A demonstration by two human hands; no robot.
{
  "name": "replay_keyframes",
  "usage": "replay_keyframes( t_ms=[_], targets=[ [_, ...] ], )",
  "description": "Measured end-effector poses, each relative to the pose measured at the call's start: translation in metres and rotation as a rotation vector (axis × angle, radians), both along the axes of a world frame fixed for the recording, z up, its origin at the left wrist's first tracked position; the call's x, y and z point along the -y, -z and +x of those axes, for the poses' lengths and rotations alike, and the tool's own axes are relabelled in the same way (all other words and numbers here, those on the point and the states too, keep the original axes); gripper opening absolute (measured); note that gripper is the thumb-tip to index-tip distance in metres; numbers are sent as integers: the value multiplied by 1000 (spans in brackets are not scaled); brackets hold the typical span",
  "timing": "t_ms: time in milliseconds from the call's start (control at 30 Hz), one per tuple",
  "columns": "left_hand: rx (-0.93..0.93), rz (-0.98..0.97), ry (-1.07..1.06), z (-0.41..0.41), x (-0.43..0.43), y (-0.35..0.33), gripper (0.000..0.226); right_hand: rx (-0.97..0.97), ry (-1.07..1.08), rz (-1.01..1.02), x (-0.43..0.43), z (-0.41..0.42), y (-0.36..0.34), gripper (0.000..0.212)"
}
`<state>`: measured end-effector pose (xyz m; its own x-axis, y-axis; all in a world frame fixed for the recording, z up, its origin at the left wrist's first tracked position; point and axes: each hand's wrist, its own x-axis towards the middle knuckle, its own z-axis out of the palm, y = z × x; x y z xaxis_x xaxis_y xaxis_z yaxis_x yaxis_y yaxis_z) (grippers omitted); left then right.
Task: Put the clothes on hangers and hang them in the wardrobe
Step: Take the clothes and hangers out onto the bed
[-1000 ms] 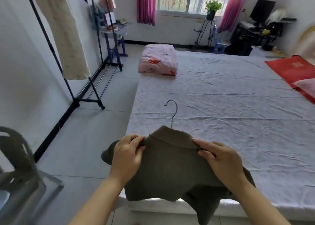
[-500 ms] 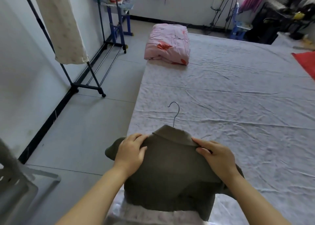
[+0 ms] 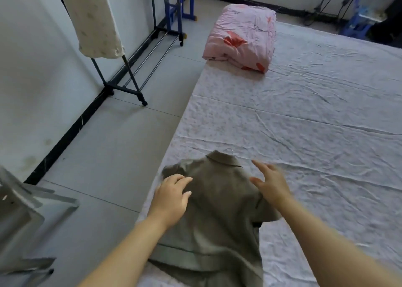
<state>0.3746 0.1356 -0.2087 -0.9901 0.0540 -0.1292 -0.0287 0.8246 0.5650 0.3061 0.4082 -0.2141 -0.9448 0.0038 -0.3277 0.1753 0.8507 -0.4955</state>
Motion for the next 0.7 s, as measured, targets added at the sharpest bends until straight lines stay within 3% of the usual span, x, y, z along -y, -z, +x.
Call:
replay_keyframes(
  t_ms=[333,700],
  targets=[
    [35,-47,-17,-9,-20,0,40,108,-153,-32,20,43,9,53],
    [26,-250,-255,36,51,-56,49,-64,-551,67,126,34,-47,52]
  ],
)
